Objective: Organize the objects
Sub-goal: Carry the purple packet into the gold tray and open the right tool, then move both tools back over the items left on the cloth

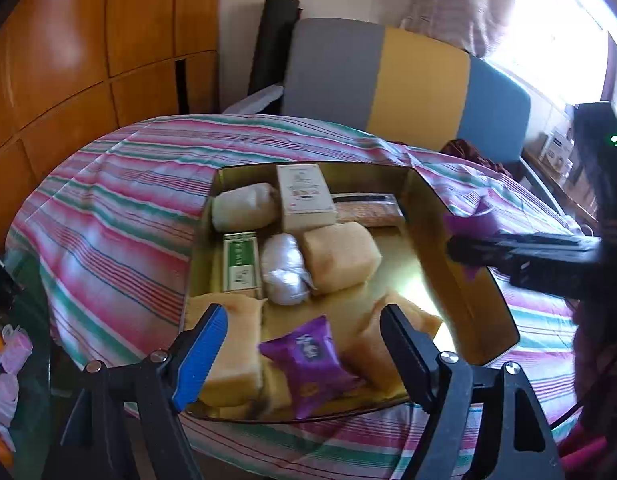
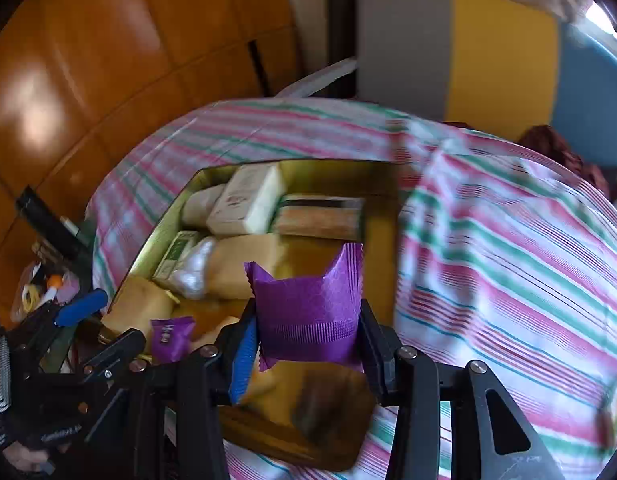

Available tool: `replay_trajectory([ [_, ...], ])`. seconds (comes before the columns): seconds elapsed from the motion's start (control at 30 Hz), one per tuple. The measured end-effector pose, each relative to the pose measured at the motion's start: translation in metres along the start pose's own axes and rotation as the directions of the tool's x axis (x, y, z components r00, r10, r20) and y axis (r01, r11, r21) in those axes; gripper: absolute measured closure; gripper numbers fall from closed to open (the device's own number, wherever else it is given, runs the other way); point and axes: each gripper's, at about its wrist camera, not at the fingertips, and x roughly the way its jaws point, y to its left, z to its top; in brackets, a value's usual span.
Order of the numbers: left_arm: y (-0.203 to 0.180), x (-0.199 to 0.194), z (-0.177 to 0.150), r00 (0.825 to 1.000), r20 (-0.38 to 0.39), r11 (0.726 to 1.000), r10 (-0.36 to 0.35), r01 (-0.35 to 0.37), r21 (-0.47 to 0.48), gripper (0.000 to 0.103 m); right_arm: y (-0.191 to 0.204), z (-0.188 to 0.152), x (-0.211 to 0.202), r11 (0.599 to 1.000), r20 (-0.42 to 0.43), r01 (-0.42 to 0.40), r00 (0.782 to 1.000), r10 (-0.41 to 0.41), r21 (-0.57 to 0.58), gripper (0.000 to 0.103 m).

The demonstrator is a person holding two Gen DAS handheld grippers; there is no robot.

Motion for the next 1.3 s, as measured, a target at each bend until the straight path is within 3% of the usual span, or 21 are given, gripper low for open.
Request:
replay_trajectory([
  [0.2,0.015,0.004,-0.002,1.000,-0.012,0.999,0.025,-0.025,-0.031,0.023,0.030,0.000,0.054,0.997,-0.111,-0.013,0.994,0.004,-0.075,0.055],
  [0.3,0.020,0.006,-0.004,1.000,-0.019,0.999,0.024,-0.025,-0.042,0.023,0.034,-0.002,0.061,0.996,-0.119,-0.039,0.992,0.030,-0.074,0.048],
  [0.43,0.021,0.006,-0.004,0.999,-0.016,0.998,0.033,-0.034,-0.047,0.023,0.035,-0.003,0.054,0.996,-0.102,-0.047,0.994,0.039,-0.077,0.042],
  [0.57,0.022,0.006,-0.004,0.999,-0.017,0.998,0.032,-0.032,-0.057,0.023,0.031,-0.003,0.041,0.997,-0.060,-0.058,0.997,0.055,-0.051,0.022],
  [0.9,0.015,0.004,-0.001,0.998,-0.023,0.997,0.060,-0.061,-0.045,0.023,0.022,-0.014,0.010,0.999,-0.015,-0.035,0.999,0.034,-0.021,0.021],
  [1.3,0.012,-0.011,0.008,0.998,0.032,0.996,0.062,-0.060,-0.059,0.028,-0.006,-0.040,-0.041,0.998,0.086,0.061,0.994,-0.062,0.016,0.016],
])
